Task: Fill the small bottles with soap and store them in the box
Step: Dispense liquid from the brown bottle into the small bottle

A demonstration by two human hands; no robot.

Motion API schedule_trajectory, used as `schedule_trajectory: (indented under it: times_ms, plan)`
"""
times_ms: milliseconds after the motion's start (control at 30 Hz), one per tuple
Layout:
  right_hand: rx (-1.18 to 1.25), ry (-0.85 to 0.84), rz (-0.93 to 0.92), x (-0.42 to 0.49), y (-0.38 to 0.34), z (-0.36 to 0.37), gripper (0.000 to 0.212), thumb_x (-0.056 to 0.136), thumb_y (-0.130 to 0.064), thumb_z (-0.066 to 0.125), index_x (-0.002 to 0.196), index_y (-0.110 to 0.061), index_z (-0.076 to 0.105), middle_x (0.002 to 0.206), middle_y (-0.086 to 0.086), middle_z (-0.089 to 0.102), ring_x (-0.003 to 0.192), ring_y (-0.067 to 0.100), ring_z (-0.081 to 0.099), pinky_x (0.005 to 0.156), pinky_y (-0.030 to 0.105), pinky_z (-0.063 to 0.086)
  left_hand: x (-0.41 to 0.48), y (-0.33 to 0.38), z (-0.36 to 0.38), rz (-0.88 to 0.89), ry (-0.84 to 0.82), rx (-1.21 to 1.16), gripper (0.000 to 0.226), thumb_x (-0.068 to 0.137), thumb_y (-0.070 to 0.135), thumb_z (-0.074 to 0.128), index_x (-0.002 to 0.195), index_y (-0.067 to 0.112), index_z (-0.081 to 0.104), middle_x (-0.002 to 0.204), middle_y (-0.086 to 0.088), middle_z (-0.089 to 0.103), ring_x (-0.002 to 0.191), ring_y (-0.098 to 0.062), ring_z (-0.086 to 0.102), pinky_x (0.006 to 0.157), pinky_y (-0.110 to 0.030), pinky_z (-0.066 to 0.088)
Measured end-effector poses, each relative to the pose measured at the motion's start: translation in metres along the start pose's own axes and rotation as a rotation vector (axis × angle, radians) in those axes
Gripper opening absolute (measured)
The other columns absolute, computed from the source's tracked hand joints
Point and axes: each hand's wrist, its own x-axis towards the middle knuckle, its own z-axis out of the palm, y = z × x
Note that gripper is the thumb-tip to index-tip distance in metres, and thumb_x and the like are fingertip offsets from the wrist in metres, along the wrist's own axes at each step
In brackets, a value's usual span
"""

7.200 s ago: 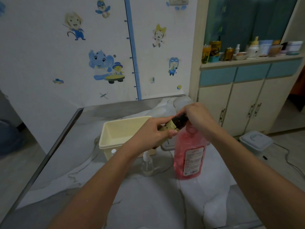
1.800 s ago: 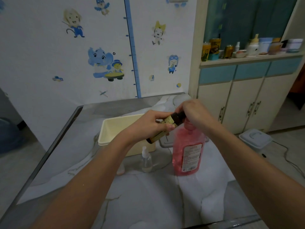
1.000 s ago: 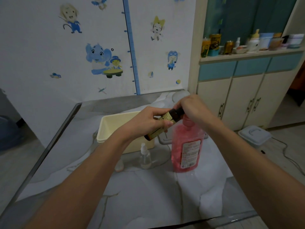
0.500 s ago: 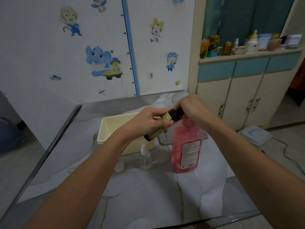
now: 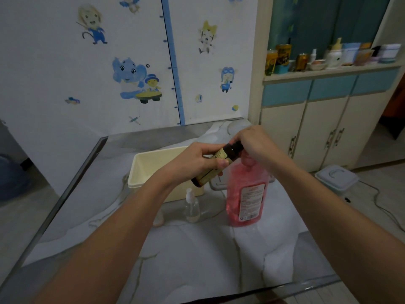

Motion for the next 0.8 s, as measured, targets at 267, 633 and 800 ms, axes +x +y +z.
schedule_trajectory:
  times_ms: [267,633,800]
  plan:
    - [-0.022,0.02,-0.001,0.0,-0.001,0.002,0.039,0.076,-0.012,0.071,0.11,-0.031,0.07,0.1,0.0,0.071,0.094,0.019,0.063,0.083,0.029,0.049,0.003,-0.003,-0.002,0.015,-0.011,0.033,0.036,0.085,0.015,0.068,0.118,0.03,0.068,0.1,-0.001,0.073,0.081,-0.019,0.07,0.077,-0.028,0.058]
    - [0.043,-0.049,0.087,0.009,0.002,0.0,0.035,0.082,-0.016,0.069,0.116,-0.022,0.068,0.104,0.005,0.07,0.096,0.022,0.064,0.087,0.031,0.049,-0.001,0.004,-0.002,-0.012,-0.02,0.02,0.033,0.088,0.014,0.065,0.119,0.023,0.068,0.099,-0.006,0.071,0.079,-0.018,0.069,0.067,-0.023,0.055]
    - [0.005,-0.016,-0.027,0.005,0.006,0.0,0.031,0.091,-0.011,0.05,0.116,-0.001,0.065,0.08,0.006,0.064,0.065,0.02,0.06,0.056,0.03,0.05,0.002,0.009,-0.009,-0.026,-0.059,0.043,0.03,0.089,0.013,0.063,0.118,0.019,0.068,0.107,-0.022,0.068,0.079,-0.024,0.069,0.074,-0.034,0.058]
